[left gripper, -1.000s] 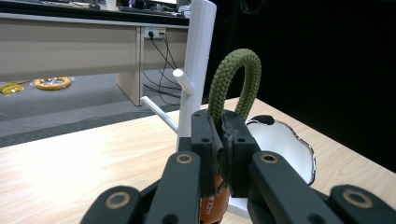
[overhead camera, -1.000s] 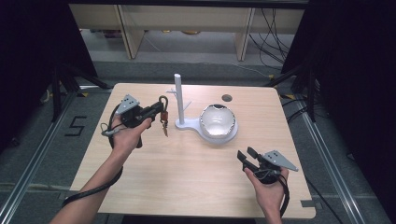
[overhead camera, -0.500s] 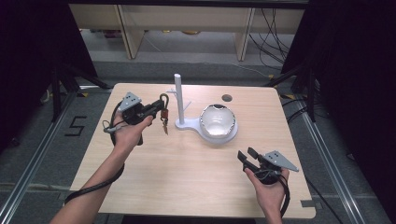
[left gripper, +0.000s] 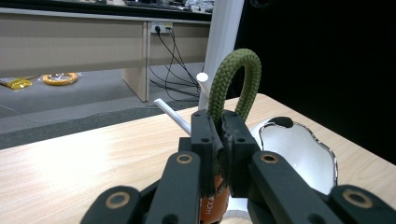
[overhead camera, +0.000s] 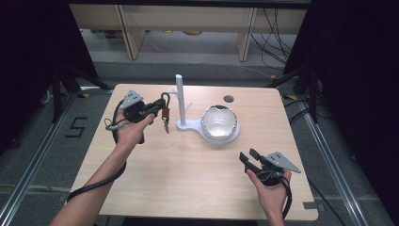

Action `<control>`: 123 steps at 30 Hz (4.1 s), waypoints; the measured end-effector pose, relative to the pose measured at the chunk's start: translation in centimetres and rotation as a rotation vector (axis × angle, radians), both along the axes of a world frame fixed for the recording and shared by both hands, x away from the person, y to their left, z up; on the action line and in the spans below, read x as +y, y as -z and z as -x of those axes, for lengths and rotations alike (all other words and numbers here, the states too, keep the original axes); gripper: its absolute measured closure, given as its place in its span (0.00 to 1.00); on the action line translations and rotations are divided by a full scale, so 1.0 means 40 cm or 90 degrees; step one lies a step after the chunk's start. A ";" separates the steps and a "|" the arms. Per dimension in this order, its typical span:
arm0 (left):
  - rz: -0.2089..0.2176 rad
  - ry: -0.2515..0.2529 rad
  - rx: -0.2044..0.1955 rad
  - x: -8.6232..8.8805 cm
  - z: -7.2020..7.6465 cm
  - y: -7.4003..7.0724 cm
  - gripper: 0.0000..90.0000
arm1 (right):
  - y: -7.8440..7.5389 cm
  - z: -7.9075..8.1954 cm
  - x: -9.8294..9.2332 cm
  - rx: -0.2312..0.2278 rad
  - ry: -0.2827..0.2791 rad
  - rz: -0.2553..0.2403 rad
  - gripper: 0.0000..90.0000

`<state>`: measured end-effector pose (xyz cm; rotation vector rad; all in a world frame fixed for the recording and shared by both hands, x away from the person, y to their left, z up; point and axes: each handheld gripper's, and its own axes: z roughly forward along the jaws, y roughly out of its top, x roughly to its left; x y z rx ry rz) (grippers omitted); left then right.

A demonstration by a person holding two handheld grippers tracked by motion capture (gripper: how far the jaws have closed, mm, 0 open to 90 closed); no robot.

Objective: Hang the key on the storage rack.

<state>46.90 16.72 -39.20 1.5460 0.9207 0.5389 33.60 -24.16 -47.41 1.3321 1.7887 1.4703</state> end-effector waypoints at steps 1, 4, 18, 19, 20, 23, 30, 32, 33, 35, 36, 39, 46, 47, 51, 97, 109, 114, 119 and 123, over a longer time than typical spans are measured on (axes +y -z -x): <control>0.002 -0.001 0.000 -0.001 -0.002 0.000 0.94 | 0.000 0.001 0.000 0.003 0.000 0.005 0.58; 0.001 -0.001 0.001 -0.004 -0.007 -0.003 0.94 | -0.002 0.003 -0.002 0.011 0.006 0.016 0.58; -0.004 0.001 0.004 -0.018 -0.031 -0.015 0.94 | 0.001 0.004 0.005 0.016 0.007 -0.011 0.58; -0.004 0.000 0.006 -0.018 -0.032 -0.014 0.94 | 0.002 0.000 -0.001 0.004 -0.002 0.004 0.58; -0.004 0.000 0.006 -0.018 -0.032 -0.014 0.94 | 0.002 0.000 -0.001 0.004 -0.002 0.004 0.58; -0.004 -0.005 0.010 -0.015 -0.038 -0.013 0.94 | 0.001 0.004 0.003 0.020 0.005 -0.012 0.58; -0.001 -0.009 0.016 -0.014 -0.048 -0.013 0.94 | 0.002 0.001 -0.002 0.008 0.008 0.021 0.58; -0.004 -0.010 0.018 -0.013 -0.051 -0.013 0.94 | 0.004 -0.001 -0.001 0.000 0.003 0.013 0.58; -0.004 -0.010 0.019 -0.012 -0.052 -0.013 0.94 | 0.003 -0.001 -0.002 0.001 0.004 0.014 0.58; -0.004 -0.012 0.021 -0.012 -0.055 -0.012 0.94 | 0.002 0.000 0.000 0.005 0.006 0.001 0.58; -0.004 -0.012 0.021 -0.012 -0.055 -0.012 0.94 | 0.002 0.000 0.000 0.005 0.006 0.001 0.58; -0.005 -0.015 0.024 -0.013 -0.060 -0.012 0.94 | 0.001 0.004 0.004 0.019 0.010 -0.014 0.58; -0.004 -0.018 0.031 -0.017 -0.066 -0.008 0.94 | 0.001 0.004 0.001 0.014 0.014 -0.004 0.58; -0.004 -0.020 0.032 -0.019 -0.068 -0.005 0.94 | 0.000 0.004 0.001 0.014 0.012 -0.007 0.58; -0.003 -0.021 0.036 -0.024 -0.071 -0.002 0.94 | 0.000 0.004 0.001 0.015 0.012 -0.007 0.58; -0.017 -0.019 0.072 -0.068 -0.114 0.053 0.89 | 0.001 0.002 -0.008 0.000 0.009 0.008 0.57; -0.052 -0.026 0.048 -0.036 -0.066 0.074 0.62 | 0.000 0.004 -0.011 0.008 0.011 -0.001 0.57; -0.086 -0.031 0.028 -0.011 -0.016 0.077 0.52 | 0.002 0.003 -0.015 0.003 0.008 0.006 0.57; -0.105 -0.034 0.004 0.017 0.036 0.089 0.46 | 0.000 0.005 -0.017 0.012 0.009 0.004 0.57; -0.106 -0.039 -0.004 0.048 0.090 0.122 0.42 | 0.007 0.002 -0.021 0.003 0.011 0.007 0.57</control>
